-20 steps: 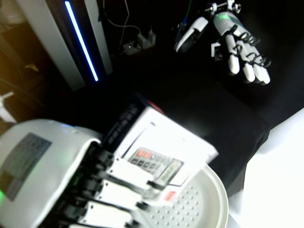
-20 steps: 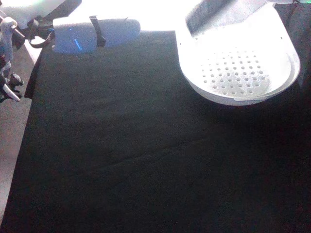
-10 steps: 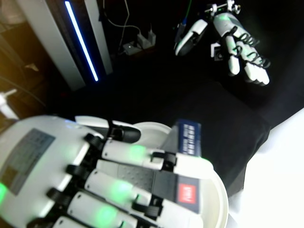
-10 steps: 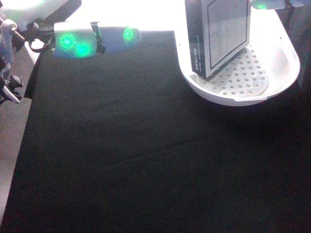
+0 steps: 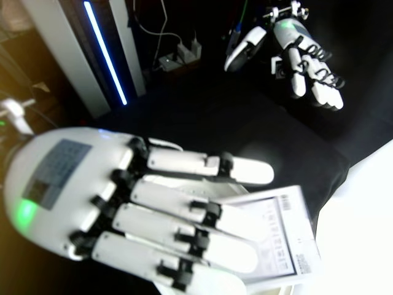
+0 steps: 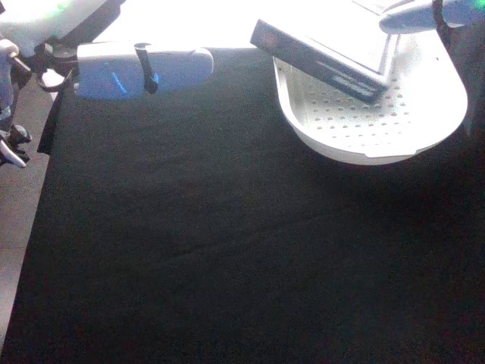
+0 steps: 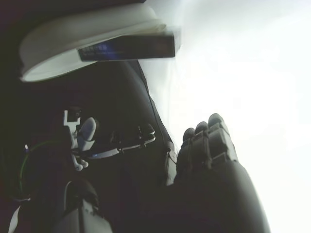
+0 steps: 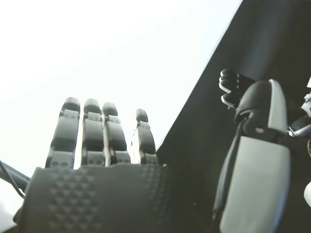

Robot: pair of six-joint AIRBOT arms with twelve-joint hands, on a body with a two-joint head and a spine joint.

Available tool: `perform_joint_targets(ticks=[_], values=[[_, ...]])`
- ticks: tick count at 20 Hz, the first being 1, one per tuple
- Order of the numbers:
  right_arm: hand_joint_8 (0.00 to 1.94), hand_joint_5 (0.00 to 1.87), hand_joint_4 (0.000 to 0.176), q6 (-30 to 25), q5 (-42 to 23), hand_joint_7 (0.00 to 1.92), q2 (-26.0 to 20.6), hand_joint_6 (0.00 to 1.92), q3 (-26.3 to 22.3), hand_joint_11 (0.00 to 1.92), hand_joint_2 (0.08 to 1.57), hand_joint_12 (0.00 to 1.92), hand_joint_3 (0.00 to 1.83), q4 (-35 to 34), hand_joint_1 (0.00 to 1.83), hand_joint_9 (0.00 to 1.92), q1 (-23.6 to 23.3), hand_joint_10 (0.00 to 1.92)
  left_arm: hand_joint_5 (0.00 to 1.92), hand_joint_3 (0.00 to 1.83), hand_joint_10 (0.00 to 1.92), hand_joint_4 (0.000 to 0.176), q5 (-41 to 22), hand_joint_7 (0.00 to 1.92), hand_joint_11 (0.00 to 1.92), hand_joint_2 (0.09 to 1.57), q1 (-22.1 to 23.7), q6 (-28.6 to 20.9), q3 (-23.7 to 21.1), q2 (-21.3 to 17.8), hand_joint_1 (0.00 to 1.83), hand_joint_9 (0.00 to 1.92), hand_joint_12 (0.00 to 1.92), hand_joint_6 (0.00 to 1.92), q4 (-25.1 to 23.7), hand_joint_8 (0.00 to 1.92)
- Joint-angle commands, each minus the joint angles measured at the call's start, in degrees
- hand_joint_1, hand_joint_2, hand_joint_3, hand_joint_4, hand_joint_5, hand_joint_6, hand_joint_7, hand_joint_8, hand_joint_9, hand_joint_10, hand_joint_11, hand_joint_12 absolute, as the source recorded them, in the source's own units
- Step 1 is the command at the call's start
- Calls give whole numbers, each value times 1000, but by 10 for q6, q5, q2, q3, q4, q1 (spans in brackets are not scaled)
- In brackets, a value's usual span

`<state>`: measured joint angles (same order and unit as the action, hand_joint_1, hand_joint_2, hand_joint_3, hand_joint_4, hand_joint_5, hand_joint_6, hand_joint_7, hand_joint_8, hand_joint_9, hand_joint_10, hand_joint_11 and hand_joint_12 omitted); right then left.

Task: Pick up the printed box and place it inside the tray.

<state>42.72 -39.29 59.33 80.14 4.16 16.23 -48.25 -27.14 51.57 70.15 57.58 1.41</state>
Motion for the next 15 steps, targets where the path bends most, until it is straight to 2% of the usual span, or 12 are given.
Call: perform_joint_targets(ticks=[1,5,6,11,15], values=[[0,0,176,-1,-70,0,-6,0,-1,0,644,0,0,-7,715,0,-9,0,30,0,0,176,-77,18,0,904,4,-2,0,-5,188,0,0,3,6,6],[0,0,176,-1,-88,0,-22,0,-22,0,669,0,0,8,779,0,-9,0,27,3,0,176,-97,6,0,917,-5,-2,-6,-8,237,0,0,2,7,0],[0,0,176,-1,-98,0,-29,0,-31,0,667,0,0,11,752,0,-9,0,5,22,0,176,-110,0,0,965,-10,-2,-11,-11,215,0,0,0,8,0],[0,0,176,-1,-148,0,-40,0,-60,1,630,0,0,16,784,0,6,0,11,0,0,176,-195,0,0,831,-62,-2,-35,-22,293,0,0,2,43,0],[0,0,176,-3,-202,0,-51,0,-82,99,605,50,0,16,647,10,30,3,0,0,0,176,-234,0,0,786,-77,-21,-48,-31,368,0,0,0,46,0]])
